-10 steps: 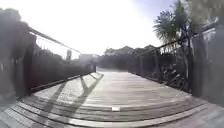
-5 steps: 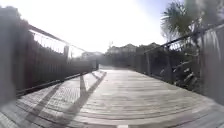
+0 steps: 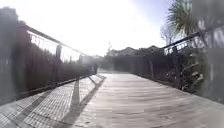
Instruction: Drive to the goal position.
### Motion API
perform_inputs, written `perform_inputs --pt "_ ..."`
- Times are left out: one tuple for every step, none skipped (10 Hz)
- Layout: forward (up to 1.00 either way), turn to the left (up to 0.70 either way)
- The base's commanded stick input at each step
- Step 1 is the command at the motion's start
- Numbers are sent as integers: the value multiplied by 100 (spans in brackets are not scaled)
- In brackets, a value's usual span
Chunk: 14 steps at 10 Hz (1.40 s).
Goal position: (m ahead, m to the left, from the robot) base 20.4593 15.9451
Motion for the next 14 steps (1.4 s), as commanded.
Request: perform_inputs --pt "100 0" --pt "100 0" --pt "100 0" --pt "100 0" --pt "100 0" --pt "100 0" --pt "100 0" --pt "100 0" --pt "100 0" --pt "100 0" --pt "100 0" --pt "100 0" --pt "100 0" --pt "100 0"
